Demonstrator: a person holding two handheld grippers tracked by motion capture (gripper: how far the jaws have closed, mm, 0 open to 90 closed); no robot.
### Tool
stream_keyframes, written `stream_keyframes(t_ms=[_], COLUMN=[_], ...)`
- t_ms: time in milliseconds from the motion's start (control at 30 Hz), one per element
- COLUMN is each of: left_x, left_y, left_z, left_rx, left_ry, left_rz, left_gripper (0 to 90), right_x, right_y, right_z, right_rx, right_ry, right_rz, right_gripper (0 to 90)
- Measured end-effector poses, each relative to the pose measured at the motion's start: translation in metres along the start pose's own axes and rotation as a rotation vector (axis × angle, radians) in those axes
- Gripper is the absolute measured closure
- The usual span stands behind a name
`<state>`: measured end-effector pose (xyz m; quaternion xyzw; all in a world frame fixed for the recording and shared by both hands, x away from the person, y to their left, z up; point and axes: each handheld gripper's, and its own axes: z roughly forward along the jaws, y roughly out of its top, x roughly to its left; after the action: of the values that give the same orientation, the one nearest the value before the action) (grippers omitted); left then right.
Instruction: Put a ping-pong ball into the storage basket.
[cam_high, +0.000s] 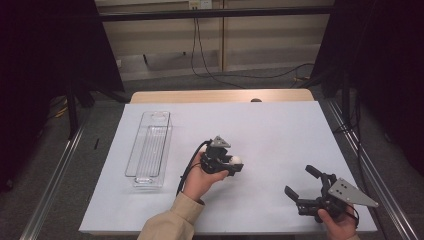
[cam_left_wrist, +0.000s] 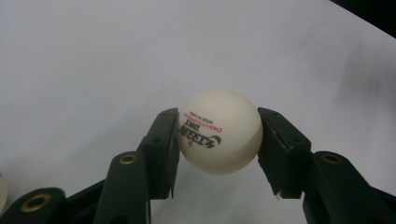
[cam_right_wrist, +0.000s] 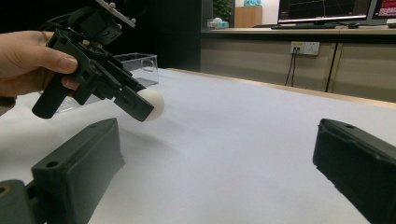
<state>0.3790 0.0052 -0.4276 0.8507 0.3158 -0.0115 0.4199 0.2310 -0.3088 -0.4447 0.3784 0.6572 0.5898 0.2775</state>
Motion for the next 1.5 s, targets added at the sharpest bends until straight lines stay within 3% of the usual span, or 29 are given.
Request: stream_keyframes(t_ms=[1500], left_x=[0.014], left_y=[-0.001], left_z=[-0.029], left_rx=[-0.021], left_ry=[0.025], left_rz=[-0.023], left_gripper=[51.1], right_x=[0.0], right_y=[0.0], right_z=[0.0], right_rx=[0.0], right_ry=[0.003], right_rz=[-0.003], right_gripper=[0.7])
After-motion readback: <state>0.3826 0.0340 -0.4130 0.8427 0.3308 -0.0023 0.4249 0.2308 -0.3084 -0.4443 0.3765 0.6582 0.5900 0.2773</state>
